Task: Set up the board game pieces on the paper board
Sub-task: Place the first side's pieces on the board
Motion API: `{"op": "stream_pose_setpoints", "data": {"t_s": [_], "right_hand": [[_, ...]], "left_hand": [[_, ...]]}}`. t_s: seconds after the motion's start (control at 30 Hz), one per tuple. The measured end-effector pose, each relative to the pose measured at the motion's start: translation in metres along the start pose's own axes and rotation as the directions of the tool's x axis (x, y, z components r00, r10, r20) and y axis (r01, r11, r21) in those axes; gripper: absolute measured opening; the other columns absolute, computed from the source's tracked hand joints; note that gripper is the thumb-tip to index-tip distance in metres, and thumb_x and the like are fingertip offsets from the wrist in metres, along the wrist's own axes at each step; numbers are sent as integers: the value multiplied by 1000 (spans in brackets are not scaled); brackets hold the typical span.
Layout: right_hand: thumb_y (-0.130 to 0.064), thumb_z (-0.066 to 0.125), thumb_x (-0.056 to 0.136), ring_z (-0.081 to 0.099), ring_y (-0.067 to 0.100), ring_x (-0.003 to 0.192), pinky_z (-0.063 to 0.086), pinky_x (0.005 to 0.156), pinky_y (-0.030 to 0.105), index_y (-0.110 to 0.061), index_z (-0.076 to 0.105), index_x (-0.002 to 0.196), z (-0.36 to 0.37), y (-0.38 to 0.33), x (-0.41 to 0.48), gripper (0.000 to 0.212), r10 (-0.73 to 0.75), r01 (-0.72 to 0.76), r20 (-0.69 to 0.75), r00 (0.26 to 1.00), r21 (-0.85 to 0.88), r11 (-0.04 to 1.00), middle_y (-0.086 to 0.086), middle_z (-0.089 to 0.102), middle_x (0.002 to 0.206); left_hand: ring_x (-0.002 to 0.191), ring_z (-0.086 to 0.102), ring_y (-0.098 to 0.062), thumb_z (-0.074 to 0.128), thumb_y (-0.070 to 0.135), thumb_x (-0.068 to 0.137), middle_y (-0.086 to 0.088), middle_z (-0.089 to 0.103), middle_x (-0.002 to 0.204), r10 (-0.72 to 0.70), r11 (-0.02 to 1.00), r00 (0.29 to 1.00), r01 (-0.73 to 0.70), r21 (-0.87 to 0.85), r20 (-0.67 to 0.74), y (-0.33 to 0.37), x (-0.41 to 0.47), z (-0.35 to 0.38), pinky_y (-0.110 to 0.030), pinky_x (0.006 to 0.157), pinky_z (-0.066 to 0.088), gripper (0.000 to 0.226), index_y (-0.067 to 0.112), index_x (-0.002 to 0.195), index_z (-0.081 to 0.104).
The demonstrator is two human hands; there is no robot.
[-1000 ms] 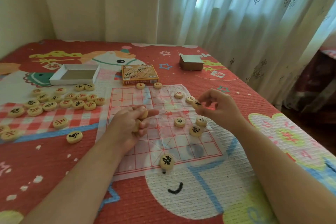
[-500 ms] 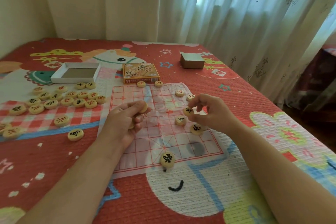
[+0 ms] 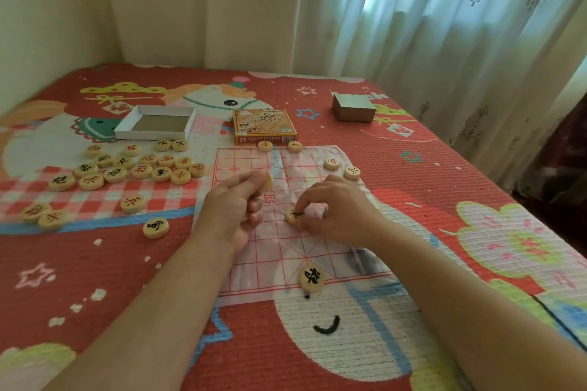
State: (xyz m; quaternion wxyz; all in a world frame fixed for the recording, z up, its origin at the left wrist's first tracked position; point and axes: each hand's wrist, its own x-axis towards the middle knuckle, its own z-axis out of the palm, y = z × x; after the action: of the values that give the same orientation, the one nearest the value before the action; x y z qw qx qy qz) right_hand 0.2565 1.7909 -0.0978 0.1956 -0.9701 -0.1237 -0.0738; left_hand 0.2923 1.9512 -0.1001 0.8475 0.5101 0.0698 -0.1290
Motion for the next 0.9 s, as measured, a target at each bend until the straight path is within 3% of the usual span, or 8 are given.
{"op": "stream_pose_setpoints", "data": {"t_s": [0.1,0.2,0.3,0.43,0.53,0.73,0.83,0.9], "right_hand": [[-22,67,81,54,18,98,41,89,34,-21,71,93,0,2,0,13,-20,23,-41,999,53,998,-5,68,101],[-8,61,82,52,13,89,39,80,21,-19,68,98,-3,-1,2,20,28,-9,-130,991,151,988,-12,62,93],[-8,64,81,52,8,84,37,71,6,-20,64,105,-5,-13,9,27,48,4,-165,985,302,953,-18,58,94],[-11,69,79,54,5,75,38,65,8,-25,66,101,5,-28,18,26,-3,86,-198,980,414,906,-14,63,91],[-16,71,78,53,3,67,40,62,10,-25,68,88,10,-27,21,14,61,56,-227,972,477,877,-12,65,81],[-10,69,80,58,7,51,45,48,16,-12,70,77,1,-25,16,4,355,-86,-165,920,800,593,2,66,63],[-5,61,86,63,10,54,48,48,16,-8,70,85,-2,-23,15,9,374,-136,-45,927,886,443,5,68,68],[-1,56,88,64,11,58,48,49,16,-6,69,91,-2,-22,14,14,354,-150,-6,935,900,410,6,69,72]], "left_hand": [[35,36,-3,59,6,87,4,61,48,-8,1000,1000,8,13,13,-1,0,0,-12,34,28,4,9,86,62],[35,37,-4,58,7,88,1,59,53,-26,999,999,25,23,20,-2,0,0,-12,33,29,5,6,86,62],[35,37,-4,55,11,90,0,55,57,-60,997,995,55,57,78,-3,0,1,-13,32,28,9,4,88,61],[34,34,-3,53,16,91,3,48,53,-117,992,979,106,70,165,-1,-3,0,-12,31,25,10,7,89,57],[32,33,-3,48,19,94,3,49,51,-159,985,973,144,98,169,2,-4,0,-11,31,23,16,9,84,56],[34,36,-5,50,22,94,-4,60,62,-102,968,981,60,244,166,-2,-6,3,-14,32,26,22,4,86,61],[33,36,-4,55,13,91,-3,63,57,-50,969,988,12,246,148,-1,-5,1,-14,32,27,13,4,82,60],[32,36,-5,56,11,90,-4,64,56,-30,969,991,-4,245,132,-1,-4,1,-14,32,27,12,4,80,60]]}}
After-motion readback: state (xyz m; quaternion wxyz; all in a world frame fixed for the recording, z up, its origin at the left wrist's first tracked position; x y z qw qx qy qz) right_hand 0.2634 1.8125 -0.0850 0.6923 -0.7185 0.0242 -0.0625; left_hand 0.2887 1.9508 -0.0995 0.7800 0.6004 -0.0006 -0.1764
